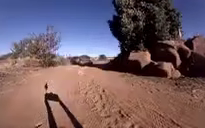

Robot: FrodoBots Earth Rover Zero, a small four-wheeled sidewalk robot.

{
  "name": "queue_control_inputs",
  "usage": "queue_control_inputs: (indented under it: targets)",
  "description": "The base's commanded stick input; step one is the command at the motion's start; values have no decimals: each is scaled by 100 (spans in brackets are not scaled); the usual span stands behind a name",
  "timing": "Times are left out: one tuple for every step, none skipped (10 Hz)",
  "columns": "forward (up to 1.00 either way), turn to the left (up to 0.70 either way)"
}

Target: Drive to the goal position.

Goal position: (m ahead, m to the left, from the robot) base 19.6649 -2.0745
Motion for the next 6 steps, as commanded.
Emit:
queue_control_inputs:
  targets:
    - [50,0]
    - [50,0]
    - [50,0]
    - [50,0]
    - [50,0]
    - [50,0]
